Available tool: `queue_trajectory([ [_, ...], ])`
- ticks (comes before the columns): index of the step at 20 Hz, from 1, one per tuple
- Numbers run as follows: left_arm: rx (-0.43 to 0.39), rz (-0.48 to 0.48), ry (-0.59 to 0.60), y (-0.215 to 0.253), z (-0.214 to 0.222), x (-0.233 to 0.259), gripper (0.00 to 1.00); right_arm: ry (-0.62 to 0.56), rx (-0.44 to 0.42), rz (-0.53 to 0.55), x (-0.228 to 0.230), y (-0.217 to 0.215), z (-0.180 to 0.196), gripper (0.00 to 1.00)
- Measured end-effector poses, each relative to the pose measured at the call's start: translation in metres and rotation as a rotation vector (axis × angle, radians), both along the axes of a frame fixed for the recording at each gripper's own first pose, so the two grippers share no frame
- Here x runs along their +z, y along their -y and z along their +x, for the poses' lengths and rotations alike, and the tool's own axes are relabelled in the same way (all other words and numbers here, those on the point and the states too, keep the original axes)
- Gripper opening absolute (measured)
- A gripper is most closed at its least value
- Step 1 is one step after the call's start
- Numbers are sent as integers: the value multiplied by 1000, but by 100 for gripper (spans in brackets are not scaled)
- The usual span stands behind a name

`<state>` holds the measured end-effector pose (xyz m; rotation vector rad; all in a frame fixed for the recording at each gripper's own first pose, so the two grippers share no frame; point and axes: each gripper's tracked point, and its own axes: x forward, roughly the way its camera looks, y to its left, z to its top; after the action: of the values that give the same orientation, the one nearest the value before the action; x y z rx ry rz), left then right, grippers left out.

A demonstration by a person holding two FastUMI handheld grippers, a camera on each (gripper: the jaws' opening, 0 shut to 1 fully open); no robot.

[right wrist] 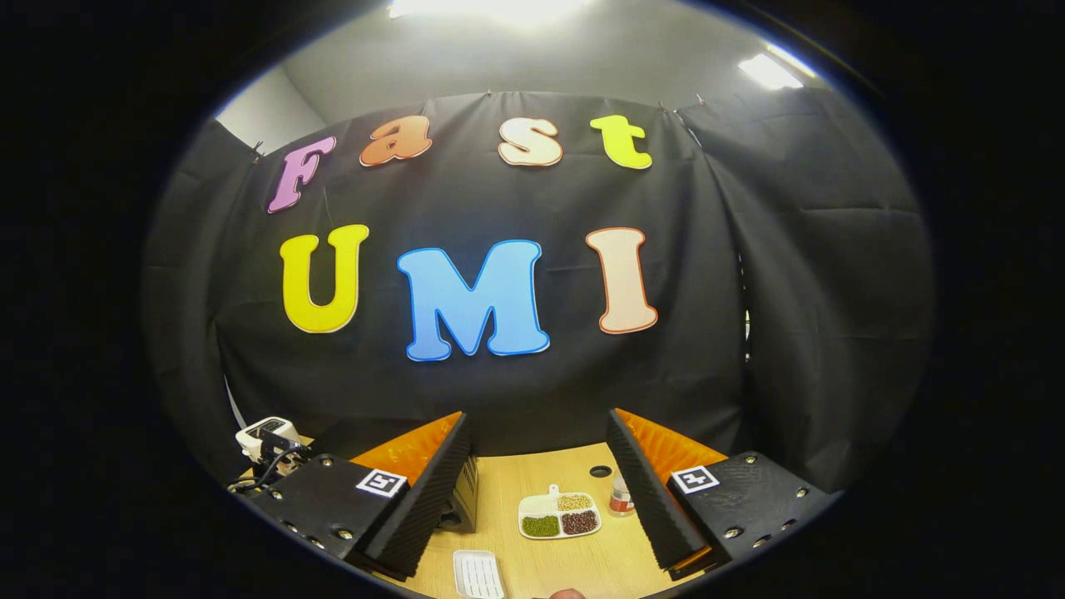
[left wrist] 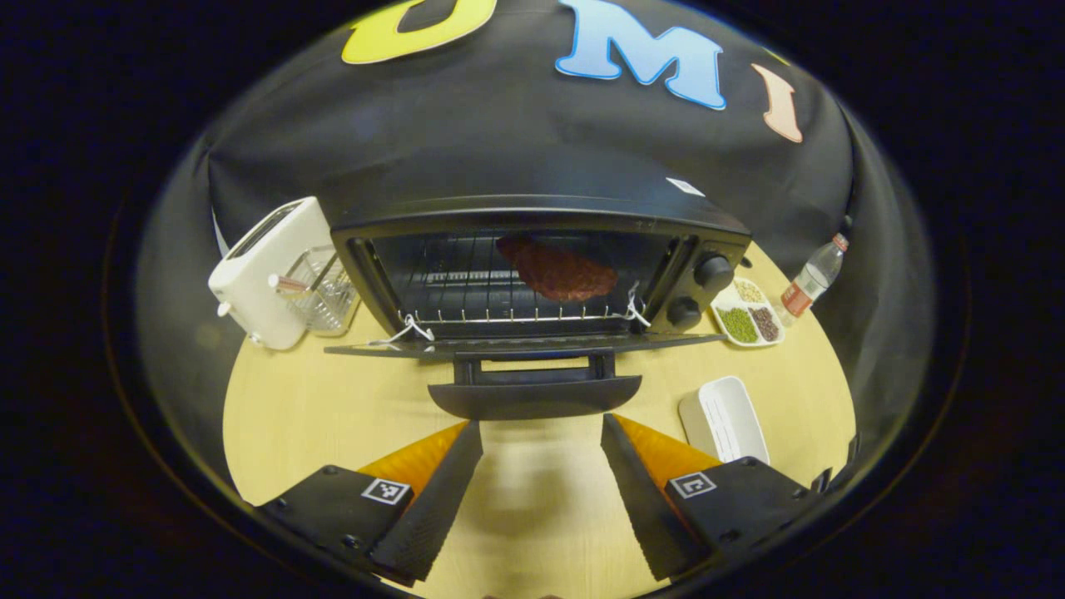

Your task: Open the electric oven with the left hand, put the food in, and close the electric oven.

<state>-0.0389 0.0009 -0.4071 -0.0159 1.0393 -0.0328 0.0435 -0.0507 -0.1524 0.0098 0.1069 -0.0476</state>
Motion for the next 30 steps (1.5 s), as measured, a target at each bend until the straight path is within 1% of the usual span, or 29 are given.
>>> queue_trajectory([
  [1, -3, 3, 18, 0, 3, 3, 97, -2, -1, -3, -2, 0, 0, 100],
  [2, -5, 8, 33, 0, 6, 7, 100, -4, -3, -6, -2, 0, 1, 100],
  [3, -9, 11, 43, 0, 8, 8, 97, -7, -1, -8, -4, 1, 1, 100],
  [4, -9, 13, 49, -1, 10, 9, 100, -14, -1, -11, -5, 1, 0, 100],
  [5, -5, 12, 55, -1, 12, 12, 97, -19, -1, -13, -8, 0, 1, 100],
  [6, 0, 7, 64, -1, 17, 15, 100, -22, -2, -14, -9, 0, 0, 100],
  [7, 6, 5, 77, 1, 23, 17, 97, -25, -3, -13, -10, 0, -2, 100],
  [8, 11, 5, 87, 1, 26, 19, 100, -26, -4, -13, -10, 0, -2, 100],
  [9, 16, 6, 96, -2, 30, 20, 97, -28, -5, -13, -11, 2, -2, 100],
  [10, 20, 3, 107, -2, 31, 25, 100, -31, -7, -14, -13, 2, -2, 100],
  [11, 24, -1, 126, -1, 34, 30, 97, -32, -7, -13, -13, 3, -1, 100],
  [13, 30, -1, 173, -1, 37, 45, 97, -33, -4, -12, -15, 3, -1, 100],
  [14, 34, 1, 204, -1, 40, 56, 97, -33, 2, -13, -15, 2, -1, 95],
  [16, 38, 5, 272, 0, 44, 85, 98, -32, 20, -17, -15, 1, 0, 95],
  [18, 44, 3, 363, 5, 50, 121, 97, -30, 45, -22, -14, -1, 0, 95],
  [19, 48, 0, 420, 8, 52, 144, 97, -27, 57, -21, -12, -1, 0, 96],
  [20, 51, -3, 481, 12, 54, 170, 100, -21, 70, -18, -9, -2, 1, 96],
  [21, 55, -1, 546, 15, 55, 194, 100, -13, 83, -13, -4, -3, 1, 96],
  [22, 57, 4, 615, 19, 56, 221, 100, -3, 94, -10, 2, -4, 3, 100],
  [24, 49, 25, 746, 25, 51, 269, 100, 23, 115, -9, 17, -5, 3, 100],
  [25, 49, 50, 784, 26, 44, 288, 91, 40, 131, -4, 25, -6, 2, 100],
  [26, 53, 62, 812, 27, 39, 303, 100, 54, 153, 4, 32, -8, 2, 100],
  [27, 62, 65, 824, 14, 63, 330, 100, 60, 170, 5, 36, -9, 2, 95],
  [28, 76, 60, 830, 19, 59, 336, 100, 62, 183, 3, 37, -9, 1, 100],
  [30, 97, 63, 858, 23, 50, 353, 100, 62, 204, 11, 40, -8, -1, 100],
])
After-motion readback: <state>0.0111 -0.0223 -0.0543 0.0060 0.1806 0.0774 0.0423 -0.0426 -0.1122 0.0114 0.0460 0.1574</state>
